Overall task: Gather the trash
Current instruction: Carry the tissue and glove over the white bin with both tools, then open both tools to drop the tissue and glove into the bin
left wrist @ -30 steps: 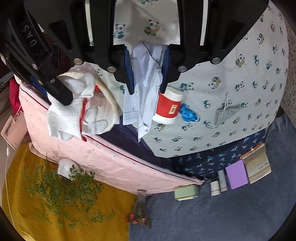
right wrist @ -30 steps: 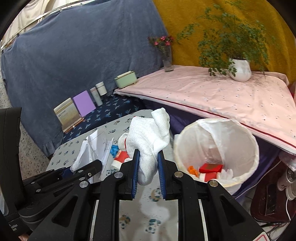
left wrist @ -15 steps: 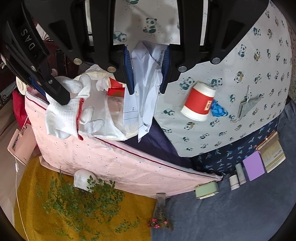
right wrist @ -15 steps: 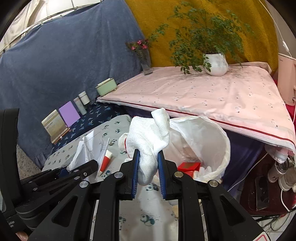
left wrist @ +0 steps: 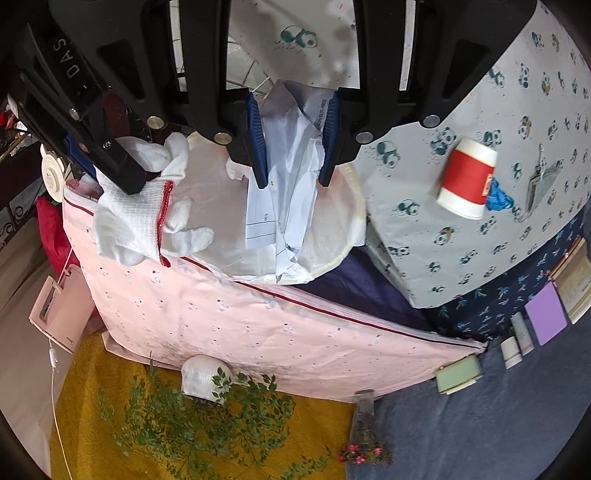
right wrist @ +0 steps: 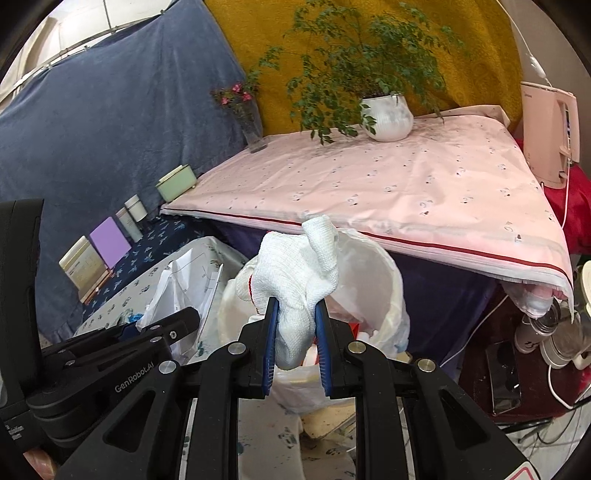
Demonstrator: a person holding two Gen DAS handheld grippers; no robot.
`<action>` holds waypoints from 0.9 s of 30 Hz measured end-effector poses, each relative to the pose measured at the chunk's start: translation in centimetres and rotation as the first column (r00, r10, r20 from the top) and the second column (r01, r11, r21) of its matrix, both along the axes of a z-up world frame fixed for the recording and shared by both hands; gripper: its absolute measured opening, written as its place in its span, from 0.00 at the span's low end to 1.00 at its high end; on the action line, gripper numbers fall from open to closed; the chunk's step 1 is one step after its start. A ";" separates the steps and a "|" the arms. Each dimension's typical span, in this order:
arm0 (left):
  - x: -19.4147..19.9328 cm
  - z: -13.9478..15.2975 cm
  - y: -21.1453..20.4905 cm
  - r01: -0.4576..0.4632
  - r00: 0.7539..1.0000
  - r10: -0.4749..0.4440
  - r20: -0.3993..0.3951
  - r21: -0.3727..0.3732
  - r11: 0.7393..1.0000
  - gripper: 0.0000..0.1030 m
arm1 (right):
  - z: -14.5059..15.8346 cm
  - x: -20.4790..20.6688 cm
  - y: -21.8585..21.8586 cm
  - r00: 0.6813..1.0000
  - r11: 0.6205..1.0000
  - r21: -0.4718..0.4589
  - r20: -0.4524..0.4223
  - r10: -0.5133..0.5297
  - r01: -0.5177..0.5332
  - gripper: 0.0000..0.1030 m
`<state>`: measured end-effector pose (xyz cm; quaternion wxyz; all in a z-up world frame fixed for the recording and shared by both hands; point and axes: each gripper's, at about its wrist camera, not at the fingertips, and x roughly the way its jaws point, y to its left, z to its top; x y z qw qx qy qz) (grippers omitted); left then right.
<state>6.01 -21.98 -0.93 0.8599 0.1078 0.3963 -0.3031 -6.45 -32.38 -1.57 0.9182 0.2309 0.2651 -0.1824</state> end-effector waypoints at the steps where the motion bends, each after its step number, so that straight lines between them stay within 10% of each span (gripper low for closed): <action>1: 0.2 -0.2 -0.4 0.006 1.000 -0.006 -0.008 -0.005 1.000 0.26 | -0.2 0.0 -0.3 1.000 1.000 0.002 -0.003 -0.005 0.005 0.18; 14: 2.6 -1.6 -1.3 -0.018 0.999 0.016 -0.035 -0.039 0.999 0.55 | -1.5 2.2 -2.1 1.000 1.000 0.013 -0.030 -0.010 0.011 0.18; 27: 4.6 -1.6 2.5 -0.115 0.993 0.113 -0.036 -0.053 0.992 0.63 | -1.7 4.9 -0.9 0.999 1.000 -0.001 -0.041 0.029 -0.029 0.22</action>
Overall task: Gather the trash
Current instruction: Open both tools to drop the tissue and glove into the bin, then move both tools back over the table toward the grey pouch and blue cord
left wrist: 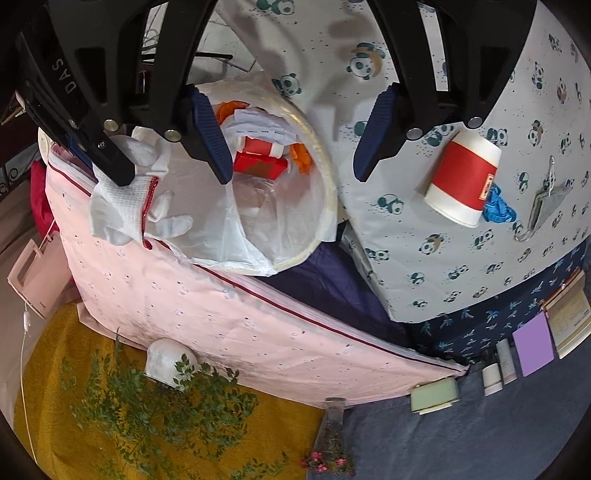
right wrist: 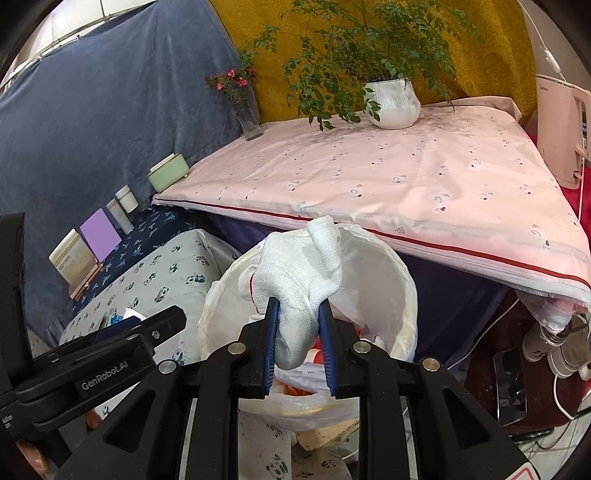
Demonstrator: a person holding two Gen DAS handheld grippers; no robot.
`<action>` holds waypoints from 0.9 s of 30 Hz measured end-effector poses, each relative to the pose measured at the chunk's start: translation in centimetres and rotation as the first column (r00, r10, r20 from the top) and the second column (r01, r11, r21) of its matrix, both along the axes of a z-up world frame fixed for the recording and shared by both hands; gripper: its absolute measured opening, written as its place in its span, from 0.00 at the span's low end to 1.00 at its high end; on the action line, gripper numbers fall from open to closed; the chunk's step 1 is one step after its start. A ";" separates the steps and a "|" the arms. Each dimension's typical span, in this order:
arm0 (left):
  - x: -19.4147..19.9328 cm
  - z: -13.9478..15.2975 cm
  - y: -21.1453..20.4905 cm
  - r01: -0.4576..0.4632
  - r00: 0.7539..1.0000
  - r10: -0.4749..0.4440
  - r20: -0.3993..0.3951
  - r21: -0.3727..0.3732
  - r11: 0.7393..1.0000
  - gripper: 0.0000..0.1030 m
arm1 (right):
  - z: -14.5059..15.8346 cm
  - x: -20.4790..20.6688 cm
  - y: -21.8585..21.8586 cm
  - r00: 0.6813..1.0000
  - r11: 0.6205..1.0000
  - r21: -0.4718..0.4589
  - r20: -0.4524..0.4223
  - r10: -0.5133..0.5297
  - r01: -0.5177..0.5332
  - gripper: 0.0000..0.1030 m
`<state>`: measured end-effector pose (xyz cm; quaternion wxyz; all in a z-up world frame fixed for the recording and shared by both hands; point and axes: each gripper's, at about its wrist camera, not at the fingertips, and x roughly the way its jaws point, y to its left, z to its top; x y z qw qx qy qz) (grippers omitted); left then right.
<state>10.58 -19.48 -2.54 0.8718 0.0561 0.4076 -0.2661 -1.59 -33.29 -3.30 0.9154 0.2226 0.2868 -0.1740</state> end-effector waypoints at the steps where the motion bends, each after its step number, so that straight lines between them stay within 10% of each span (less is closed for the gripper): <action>1: 0.1 0.0 0.2 -0.004 1.000 0.004 0.001 0.001 1.000 0.63 | 0.0 0.3 0.1 1.000 1.000 0.000 -0.001 0.004 -0.004 0.22; 27: 4.0 -0.6 12.5 -0.249 0.968 0.249 -0.011 -0.032 0.968 0.85 | 1.9 4.9 7.6 0.993 0.992 -0.046 0.018 0.115 -0.114 0.58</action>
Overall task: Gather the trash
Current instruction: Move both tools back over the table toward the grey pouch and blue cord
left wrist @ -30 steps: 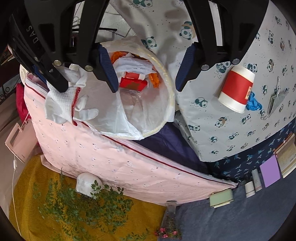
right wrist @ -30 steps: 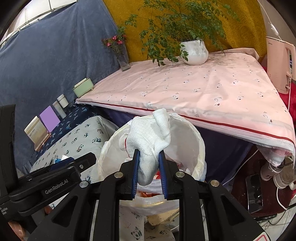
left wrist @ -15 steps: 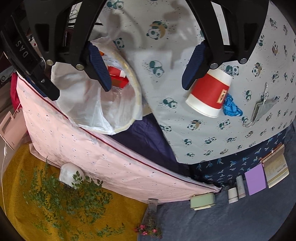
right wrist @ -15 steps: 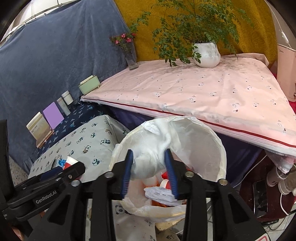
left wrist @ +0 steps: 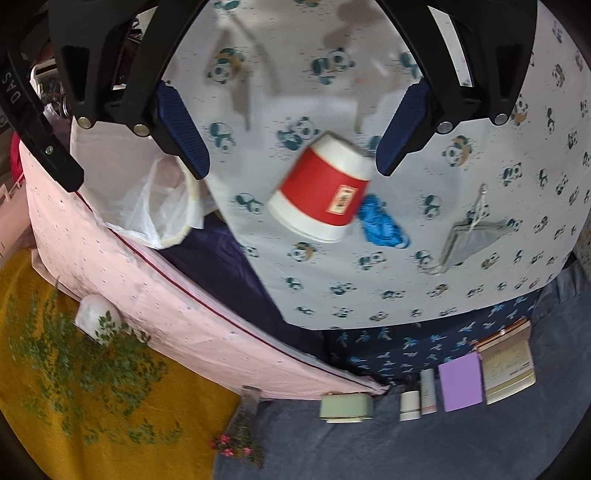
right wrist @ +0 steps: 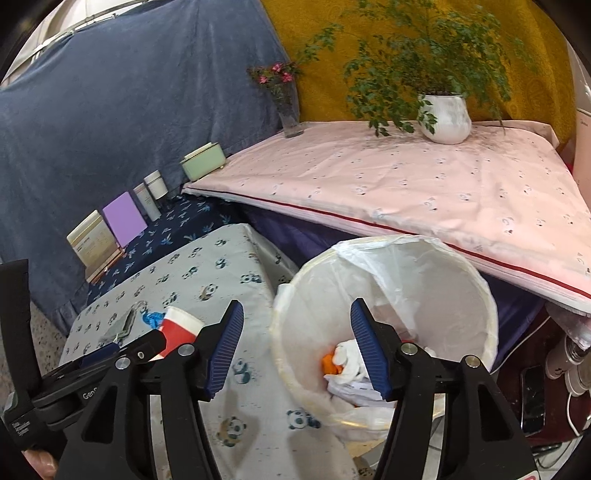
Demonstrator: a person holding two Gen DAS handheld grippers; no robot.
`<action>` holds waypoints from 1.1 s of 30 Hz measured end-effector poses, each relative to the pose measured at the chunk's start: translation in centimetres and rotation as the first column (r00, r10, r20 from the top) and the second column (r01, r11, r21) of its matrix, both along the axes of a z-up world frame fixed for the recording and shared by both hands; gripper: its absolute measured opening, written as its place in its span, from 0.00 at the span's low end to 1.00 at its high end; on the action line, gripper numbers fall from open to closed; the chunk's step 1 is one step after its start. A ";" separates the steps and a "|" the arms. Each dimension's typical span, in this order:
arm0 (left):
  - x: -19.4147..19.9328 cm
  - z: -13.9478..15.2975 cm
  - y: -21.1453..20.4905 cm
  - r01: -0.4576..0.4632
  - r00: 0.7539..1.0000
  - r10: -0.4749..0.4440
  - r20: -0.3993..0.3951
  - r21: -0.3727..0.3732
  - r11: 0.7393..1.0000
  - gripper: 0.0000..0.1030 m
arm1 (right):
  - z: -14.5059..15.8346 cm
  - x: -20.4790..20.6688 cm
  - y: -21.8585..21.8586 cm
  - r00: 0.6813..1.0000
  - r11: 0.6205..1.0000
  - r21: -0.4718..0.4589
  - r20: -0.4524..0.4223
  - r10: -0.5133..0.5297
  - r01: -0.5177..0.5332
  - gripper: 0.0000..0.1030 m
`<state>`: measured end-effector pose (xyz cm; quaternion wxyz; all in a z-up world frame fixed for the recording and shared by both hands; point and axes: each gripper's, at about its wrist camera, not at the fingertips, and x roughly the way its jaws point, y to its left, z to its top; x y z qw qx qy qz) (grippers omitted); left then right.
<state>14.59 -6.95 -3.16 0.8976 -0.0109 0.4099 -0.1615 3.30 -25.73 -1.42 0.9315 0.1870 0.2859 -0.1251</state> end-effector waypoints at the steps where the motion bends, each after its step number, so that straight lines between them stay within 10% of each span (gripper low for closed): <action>1: 0.2 -0.1 1.0 -0.018 1.000 0.018 -0.002 -0.002 1.000 0.85 | 0.0 0.3 0.6 1.000 1.000 -0.003 -0.002 0.011 -0.011 0.58; 33: 7.3 -3.4 20.6 -0.333 0.941 0.331 -0.071 -0.015 0.943 0.89 | -4.2 14.2 20.2 0.924 0.932 -0.022 -0.136 0.357 -0.363 0.58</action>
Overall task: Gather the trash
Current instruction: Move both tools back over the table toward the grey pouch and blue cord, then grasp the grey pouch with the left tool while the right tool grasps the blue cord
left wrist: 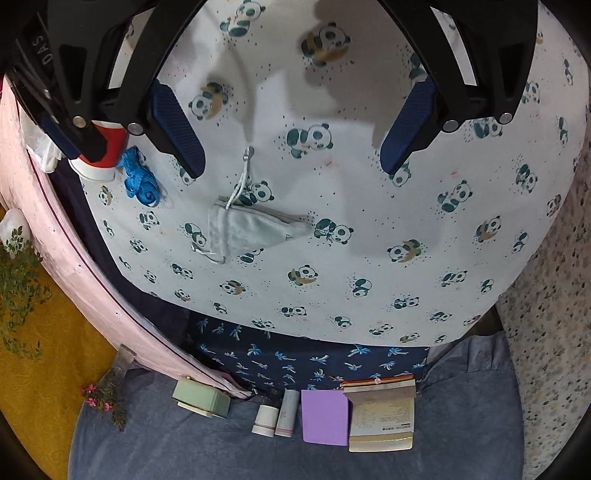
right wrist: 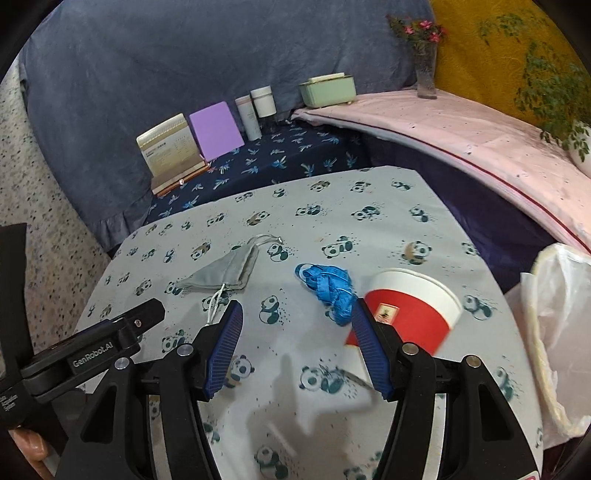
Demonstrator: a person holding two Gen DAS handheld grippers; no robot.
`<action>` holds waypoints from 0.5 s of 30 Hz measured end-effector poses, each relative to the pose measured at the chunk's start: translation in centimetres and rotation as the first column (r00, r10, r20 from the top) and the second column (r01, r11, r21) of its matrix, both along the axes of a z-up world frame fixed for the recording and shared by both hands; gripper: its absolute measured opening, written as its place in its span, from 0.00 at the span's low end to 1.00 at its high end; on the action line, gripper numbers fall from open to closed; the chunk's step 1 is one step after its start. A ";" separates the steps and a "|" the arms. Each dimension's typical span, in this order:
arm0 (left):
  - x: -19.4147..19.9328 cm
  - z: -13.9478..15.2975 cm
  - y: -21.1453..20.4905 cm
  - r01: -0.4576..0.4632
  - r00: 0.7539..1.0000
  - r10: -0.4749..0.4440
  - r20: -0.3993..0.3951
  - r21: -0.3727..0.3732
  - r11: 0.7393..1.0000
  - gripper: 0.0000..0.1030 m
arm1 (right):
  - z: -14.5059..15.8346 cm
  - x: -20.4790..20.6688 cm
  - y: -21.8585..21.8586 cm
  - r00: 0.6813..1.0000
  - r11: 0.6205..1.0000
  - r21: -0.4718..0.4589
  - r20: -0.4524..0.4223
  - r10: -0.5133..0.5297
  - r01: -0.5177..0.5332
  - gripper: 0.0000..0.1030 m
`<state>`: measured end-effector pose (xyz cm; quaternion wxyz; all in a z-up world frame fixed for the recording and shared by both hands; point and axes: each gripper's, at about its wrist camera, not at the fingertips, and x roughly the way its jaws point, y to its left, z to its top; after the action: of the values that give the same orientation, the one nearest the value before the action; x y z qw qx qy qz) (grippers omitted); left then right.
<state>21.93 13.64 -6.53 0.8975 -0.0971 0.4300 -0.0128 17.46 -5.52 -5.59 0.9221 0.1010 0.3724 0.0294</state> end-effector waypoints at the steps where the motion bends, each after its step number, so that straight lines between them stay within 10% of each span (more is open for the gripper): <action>1: 0.3 -0.2 -0.1 0.004 1.000 -0.004 -0.002 0.001 1.000 0.89 | -0.3 0.6 0.1 1.000 1.000 -0.004 -0.007 0.002 -0.002 0.58; 15: 5.7 -4.5 -2.4 0.059 0.995 -0.059 -0.076 -0.007 0.998 0.83 | -3.7 6.0 -0.6 0.998 0.996 -0.087 -0.068 -0.013 0.007 0.58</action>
<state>27.59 11.23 -11.06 0.8794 -0.0871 0.4666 -0.0366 23.50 -6.09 -9.30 0.9124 0.0640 0.4042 0.0050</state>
